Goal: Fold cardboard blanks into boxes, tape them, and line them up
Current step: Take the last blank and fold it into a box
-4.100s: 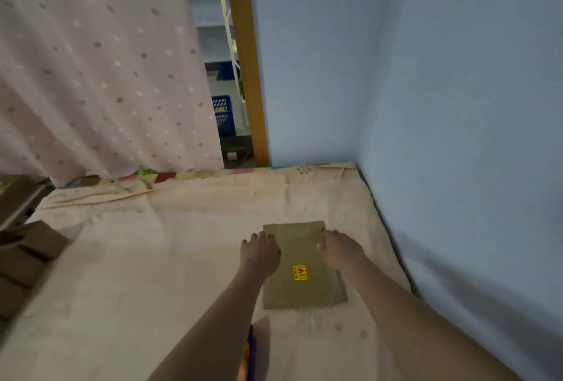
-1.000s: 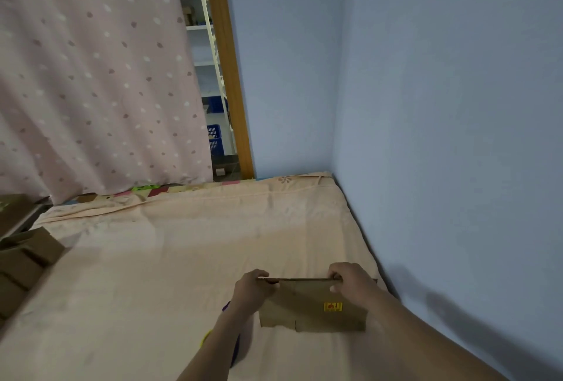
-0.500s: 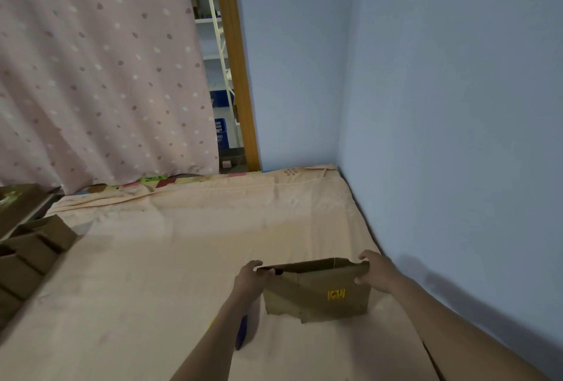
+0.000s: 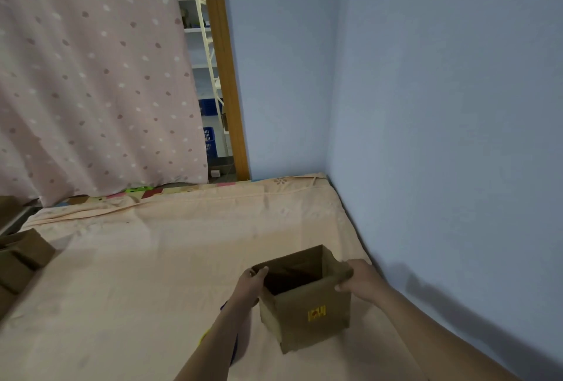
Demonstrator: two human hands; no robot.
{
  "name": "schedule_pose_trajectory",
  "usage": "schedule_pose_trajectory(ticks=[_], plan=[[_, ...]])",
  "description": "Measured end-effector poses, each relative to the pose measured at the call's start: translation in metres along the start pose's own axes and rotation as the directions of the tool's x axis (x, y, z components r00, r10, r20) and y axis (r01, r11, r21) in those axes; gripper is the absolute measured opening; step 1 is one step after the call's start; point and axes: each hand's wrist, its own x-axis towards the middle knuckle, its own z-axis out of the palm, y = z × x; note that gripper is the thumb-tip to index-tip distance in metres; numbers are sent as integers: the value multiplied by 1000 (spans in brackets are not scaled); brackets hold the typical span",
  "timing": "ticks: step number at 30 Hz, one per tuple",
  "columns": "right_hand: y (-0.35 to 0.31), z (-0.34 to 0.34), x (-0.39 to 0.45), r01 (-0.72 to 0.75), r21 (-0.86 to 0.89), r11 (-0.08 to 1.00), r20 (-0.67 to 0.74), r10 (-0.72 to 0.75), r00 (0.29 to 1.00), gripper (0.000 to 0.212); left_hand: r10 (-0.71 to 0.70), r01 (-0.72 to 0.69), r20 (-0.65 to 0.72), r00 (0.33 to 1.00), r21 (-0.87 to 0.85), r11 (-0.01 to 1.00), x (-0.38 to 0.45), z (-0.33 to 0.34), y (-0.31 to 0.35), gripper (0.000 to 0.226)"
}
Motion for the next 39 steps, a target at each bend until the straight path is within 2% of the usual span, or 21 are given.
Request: schedule_pose_trajectory(ticks=[4, 6, 8, 11, 14, 17, 20, 24, 28, 34, 39], plan=[[-7, 16, 0, -106, 74, 992, 80, 100, 992, 77, 40, -43, 46, 998, 74, 996, 3, 1, -4, 52], [-9, 20, -2, -121, 95, 988, 106, 110, 988, 88, 58, -65, 63, 996, 123, 990, 1, -1, -6, 55], [-9, 22, -8, -129, 118, 985, 137, 112, 984, 84, 76, -86, 73, 994, 155, 984, -10, -4, -6, 58], [-7, 25, -15, -187, 235, 954, 149, 154, 977, 63, 88, -108, 106, 990, 203, 973, -20, -7, -10, 59], [-7, 22, -15, -231, 308, 923, 132, 199, 971, 46, 87, -106, 108, 990, 178, 978, -19, -9, -12, 57], [-8, 21, -15, -251, 301, 920, 128, 222, 967, 34, -30, 29, 48, 998, 33, 999, -19, -10, -11, 53], [-2, 20, -12, -247, 259, 934, 97, 229, 969, 25, -91, 99, 74, 993, -123, 987, -20, -13, -14, 47], [6, 23, -7, -263, 256, 930, 101, 245, 964, 26, -43, 54, 95, 995, -120, 991, -16, -20, -23, 44], [12, 26, -1, -267, 264, 927, 110, 246, 963, 34, -68, 78, 73, 995, -140, 987, -21, -21, -30, 37], [19, 36, 1, -277, 301, 912, 136, 246, 960, 35, -92, 89, -24, 995, -106, 990, -23, -15, -43, 48], [27, 47, 7, -247, 331, 911, 23, 254, 967, 25, -90, 86, -41, 995, -83, 993, -20, -13, -42, 26]])
